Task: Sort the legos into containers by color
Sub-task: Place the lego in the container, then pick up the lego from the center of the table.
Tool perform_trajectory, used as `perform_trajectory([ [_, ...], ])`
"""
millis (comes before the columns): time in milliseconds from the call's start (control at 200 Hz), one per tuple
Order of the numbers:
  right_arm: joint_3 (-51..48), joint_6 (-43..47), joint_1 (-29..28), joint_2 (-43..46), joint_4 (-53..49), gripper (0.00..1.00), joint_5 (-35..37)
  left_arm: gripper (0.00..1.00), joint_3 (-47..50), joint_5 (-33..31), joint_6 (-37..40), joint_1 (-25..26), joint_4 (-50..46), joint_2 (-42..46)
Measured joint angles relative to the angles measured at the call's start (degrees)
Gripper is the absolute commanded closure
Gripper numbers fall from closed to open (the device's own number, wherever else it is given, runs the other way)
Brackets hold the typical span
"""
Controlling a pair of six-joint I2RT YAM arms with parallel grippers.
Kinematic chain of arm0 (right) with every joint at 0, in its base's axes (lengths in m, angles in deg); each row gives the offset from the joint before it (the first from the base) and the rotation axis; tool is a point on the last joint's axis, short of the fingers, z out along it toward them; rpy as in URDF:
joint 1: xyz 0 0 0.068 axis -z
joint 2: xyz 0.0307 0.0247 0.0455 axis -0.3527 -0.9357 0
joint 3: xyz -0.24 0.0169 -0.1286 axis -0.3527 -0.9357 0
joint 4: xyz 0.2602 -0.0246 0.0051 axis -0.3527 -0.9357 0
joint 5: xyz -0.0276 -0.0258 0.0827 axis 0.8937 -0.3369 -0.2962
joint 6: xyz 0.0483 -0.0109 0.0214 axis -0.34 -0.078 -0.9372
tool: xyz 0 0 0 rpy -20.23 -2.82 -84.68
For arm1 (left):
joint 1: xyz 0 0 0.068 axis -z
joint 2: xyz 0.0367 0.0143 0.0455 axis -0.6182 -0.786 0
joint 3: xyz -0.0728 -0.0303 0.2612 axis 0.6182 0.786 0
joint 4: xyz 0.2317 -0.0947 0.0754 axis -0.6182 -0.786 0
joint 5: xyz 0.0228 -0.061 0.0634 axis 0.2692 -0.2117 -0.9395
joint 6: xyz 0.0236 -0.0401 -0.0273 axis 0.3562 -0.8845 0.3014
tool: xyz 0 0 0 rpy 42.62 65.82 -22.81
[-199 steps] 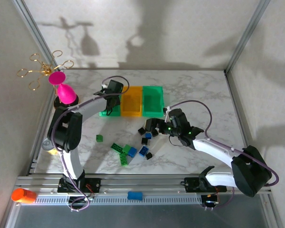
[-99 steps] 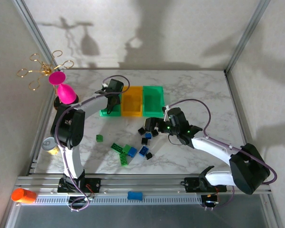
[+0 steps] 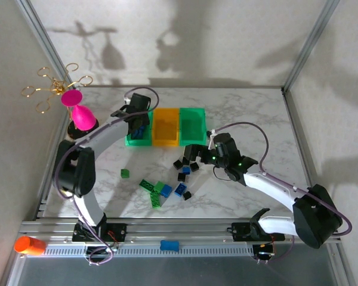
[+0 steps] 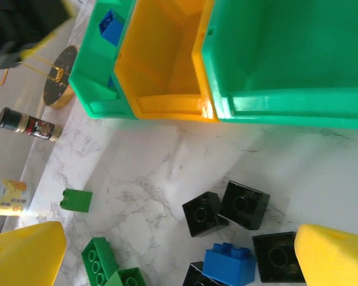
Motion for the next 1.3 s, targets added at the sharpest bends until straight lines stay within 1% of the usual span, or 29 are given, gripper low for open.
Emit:
perform_trajectory([
  [95, 0.0, 0.0, 0.9, 0.7, -1.0, 0.01, 0.3, 0.47, 2.5, 1.5, -0.4, 0.7, 0.4, 5.4],
  [185, -0.6, 0.0, 1.7, 2.0, -1.8, 0.01, 0.3, 0.47, 5.6, 2.8, -1.2, 2.7, 1.0, 9.5],
  [335, -2.3, 0.0, 3.3, 4.4, -4.2, 0.01, 0.0, 0.47, 11.1, 5.6, -2.8, 9.0, 1.6, 13.6],
  [531, -5.7, -0.2, 4.4, 8.9, -8.9, 0.01, -0.1, 0.47, 16.9, 9.7, -6.6, 17.9, 2.2, 15.3],
  [761, -10.4, -1.2, 4.5, 16.2, -13.2, 0.01, -0.1, 0.46, 19.5, 12.5, -11.1, 25.9, 2.9, 14.5],
  [876, -12.5, -2.2, 4.5, 19.5, -15.4, 0.01, 0.0, 0.44, 19.5, 13.2, -12.4, 28.5, 3.5, 11.6],
  [1046, -13.1, -2.8, 4.7, 20.7, -17.2, 0.01, 0.2, 0.43, 19.3, 12.9, -14.1, 32.2, 2.6, 6.9],
  [1161, -13.9, -3.6, 5.0, 20.8, -17.2, 0.01, 0.3, 0.43, 19.2, 12.8, -15.0, 33.8, 2.6, 5.8],
  [1302, -14.3, -4.2, 5.1, 20.8, -17.4, 0.01, 0.3, 0.43, 17.3, 12.4, -15.1, 34.1, 2.6, 3.0],
])
